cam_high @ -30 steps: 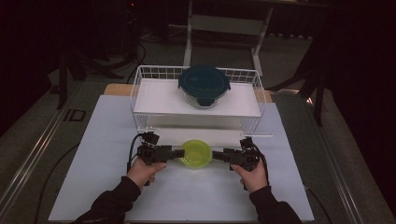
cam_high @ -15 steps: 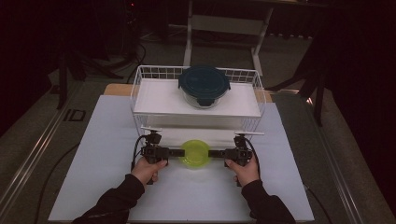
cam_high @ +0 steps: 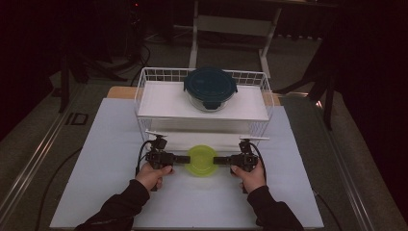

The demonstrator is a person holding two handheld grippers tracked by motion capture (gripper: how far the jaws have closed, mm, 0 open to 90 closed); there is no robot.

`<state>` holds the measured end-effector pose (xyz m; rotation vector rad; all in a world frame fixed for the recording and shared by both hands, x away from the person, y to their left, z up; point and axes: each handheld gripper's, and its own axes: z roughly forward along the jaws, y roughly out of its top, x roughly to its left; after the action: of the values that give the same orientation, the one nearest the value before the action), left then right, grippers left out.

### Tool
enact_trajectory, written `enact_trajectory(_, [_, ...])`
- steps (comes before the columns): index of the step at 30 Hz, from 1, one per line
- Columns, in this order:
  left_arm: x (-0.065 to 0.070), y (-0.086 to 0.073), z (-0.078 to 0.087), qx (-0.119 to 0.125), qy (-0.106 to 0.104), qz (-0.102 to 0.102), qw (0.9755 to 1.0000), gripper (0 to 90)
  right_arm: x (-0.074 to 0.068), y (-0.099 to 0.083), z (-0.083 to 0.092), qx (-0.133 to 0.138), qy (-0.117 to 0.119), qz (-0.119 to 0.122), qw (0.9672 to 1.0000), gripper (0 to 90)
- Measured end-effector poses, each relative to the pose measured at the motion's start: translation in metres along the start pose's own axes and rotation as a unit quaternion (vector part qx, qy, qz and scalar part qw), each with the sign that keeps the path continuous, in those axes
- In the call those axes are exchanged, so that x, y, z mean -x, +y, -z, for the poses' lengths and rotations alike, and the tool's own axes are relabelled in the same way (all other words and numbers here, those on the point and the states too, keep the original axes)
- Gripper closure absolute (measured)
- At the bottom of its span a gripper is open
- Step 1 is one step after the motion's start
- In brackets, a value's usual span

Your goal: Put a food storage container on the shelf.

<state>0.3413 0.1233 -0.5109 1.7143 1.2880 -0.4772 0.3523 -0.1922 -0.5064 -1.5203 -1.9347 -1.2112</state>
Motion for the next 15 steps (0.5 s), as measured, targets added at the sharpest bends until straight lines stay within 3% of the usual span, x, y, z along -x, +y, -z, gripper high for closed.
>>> enact_trajectory(4, [0.003, -0.001, 0.001, -0.012, 0.002, -0.002, 0.9999, 78.2, -0.002, -0.002, 0.001, 0.0, 0.001, 0.008, 1.0, 79.2])
enact_trajectory(15, [0.016, -0.007, 0.014, -0.008, -0.005, -0.011, 0.9999, 81.1, -0.018, -0.008, 0.01, -0.001, -0.001, 0.041, 0.9992, 81.1])
